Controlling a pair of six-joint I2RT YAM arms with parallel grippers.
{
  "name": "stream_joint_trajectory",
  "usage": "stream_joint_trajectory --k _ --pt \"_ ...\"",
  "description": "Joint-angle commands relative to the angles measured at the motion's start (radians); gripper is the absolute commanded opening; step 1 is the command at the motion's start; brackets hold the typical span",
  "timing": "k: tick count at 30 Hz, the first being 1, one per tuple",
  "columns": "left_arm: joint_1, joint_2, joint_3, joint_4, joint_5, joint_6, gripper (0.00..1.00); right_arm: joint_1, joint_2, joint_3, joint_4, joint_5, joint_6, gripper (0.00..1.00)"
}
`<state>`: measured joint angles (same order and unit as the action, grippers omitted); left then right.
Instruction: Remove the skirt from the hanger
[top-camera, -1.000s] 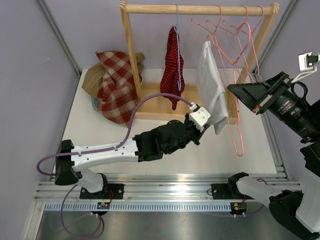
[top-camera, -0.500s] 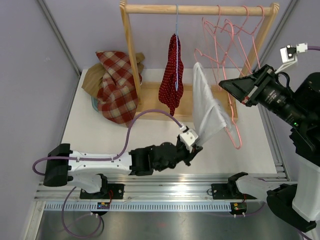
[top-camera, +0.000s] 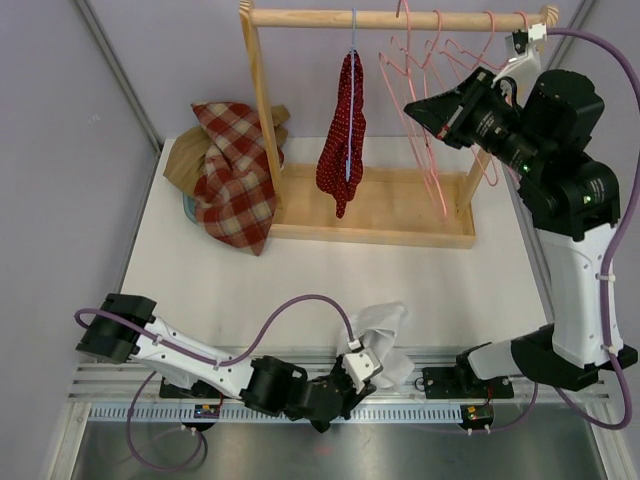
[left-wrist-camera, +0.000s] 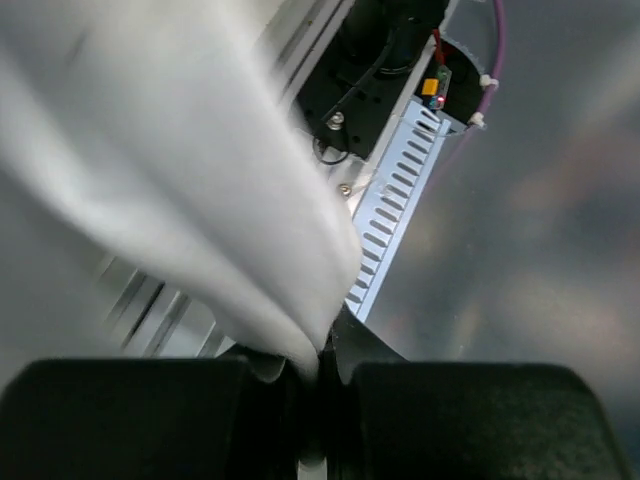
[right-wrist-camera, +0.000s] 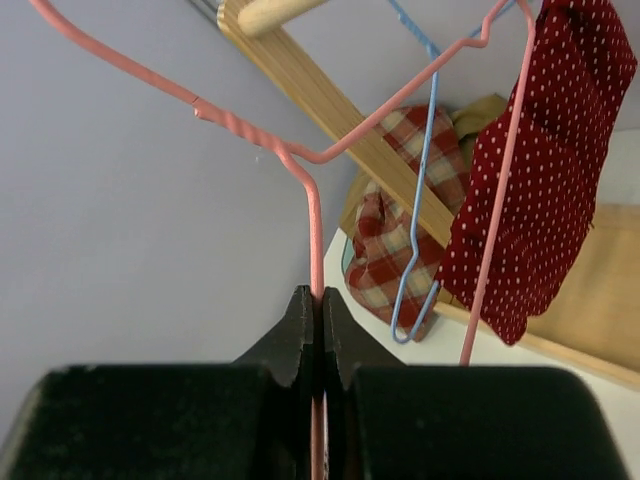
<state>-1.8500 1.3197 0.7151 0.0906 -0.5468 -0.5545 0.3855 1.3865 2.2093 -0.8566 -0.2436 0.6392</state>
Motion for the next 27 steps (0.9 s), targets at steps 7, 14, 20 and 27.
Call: stream_joint_trajectory --k 7,14,20,27 --pt "-0.023 -0.053 0.035 -0.028 -0.159 -0.065 0.00 -0.017 0.189 0.127 0.185 0.110 -0.035 0.00" --pt "-0.041 -0.086 0.026 -0.089 -0.209 -0.107 0.00 -0.164 0.299 0.078 0.312 0.003 0.112 0.00" --pt "-0.052 -0.112 0.009 -0.153 -0.252 -0.157 0.00 -0.192 0.260 -0.100 0.355 0.004 0.091 0.00" --pt "-0.045 -0.142 0.076 -0.305 -0.387 -0.188 0.00 -0.192 0.094 -0.351 0.393 -0.023 0.082 0.00"
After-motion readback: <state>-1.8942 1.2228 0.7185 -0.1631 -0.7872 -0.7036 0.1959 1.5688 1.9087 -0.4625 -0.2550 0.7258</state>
